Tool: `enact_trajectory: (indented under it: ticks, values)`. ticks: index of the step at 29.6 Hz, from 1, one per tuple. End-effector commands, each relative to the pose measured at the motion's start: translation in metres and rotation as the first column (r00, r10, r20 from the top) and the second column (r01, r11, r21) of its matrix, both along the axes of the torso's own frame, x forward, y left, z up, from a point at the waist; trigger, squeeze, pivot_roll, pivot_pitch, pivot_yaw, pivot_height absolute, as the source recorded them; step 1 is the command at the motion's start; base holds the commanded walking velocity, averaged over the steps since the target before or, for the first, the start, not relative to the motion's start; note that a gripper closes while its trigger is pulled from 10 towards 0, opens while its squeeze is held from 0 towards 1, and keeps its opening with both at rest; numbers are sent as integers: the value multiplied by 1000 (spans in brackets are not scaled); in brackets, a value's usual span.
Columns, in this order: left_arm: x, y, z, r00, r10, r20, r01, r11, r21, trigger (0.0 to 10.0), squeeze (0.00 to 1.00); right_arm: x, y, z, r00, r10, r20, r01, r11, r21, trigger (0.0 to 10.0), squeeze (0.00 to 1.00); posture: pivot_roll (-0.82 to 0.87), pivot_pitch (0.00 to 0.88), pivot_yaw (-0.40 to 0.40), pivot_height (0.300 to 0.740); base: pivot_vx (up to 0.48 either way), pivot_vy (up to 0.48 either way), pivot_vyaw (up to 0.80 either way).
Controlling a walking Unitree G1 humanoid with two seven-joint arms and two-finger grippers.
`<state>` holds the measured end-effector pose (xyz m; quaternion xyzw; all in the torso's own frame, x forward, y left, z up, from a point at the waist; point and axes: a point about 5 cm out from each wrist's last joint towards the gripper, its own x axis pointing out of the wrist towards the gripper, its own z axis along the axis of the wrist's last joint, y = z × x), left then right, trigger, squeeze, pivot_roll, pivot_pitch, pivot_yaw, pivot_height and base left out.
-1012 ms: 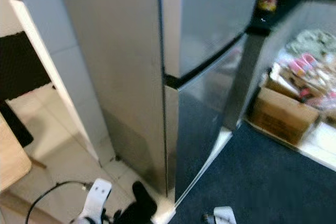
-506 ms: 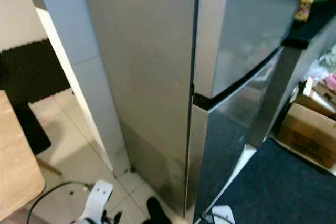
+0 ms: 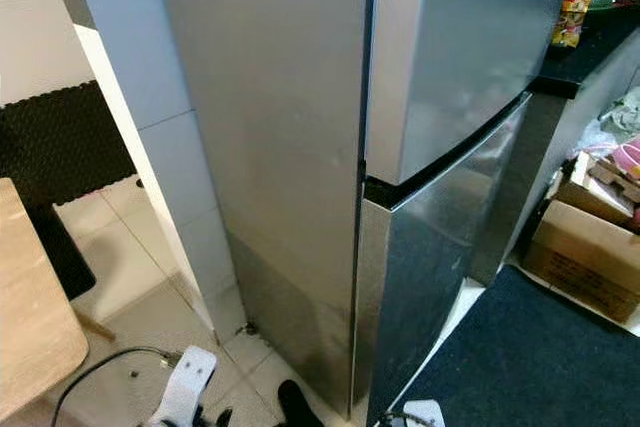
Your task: Restocking fridge
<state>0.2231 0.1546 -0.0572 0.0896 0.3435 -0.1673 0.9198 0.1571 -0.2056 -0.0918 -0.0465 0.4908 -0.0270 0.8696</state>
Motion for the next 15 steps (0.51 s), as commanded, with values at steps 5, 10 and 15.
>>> enact_trajectory:
  ticks: [5,10,15]
  values:
    - [1,0,1,1000,-12,7,12,1000,9,10000,0,-4,-1,-2,1000,-22,-11,23,1000,9,10000,0,-108,14,71,740,0,0,-763]
    - [1,1,1,1000,-10,9,10,1000,8,10000,0,-4,0,-2,1000,-21,-13,21,1000,10,10000,0,-106,14,70,740,0,0,-763]
    - [0,1,1,1000,-13,9,13,1000,8,10000,0,-5,1,-2,1000,-23,-17,23,1000,12,10000,0,-111,11,75,740,0,0,-763]
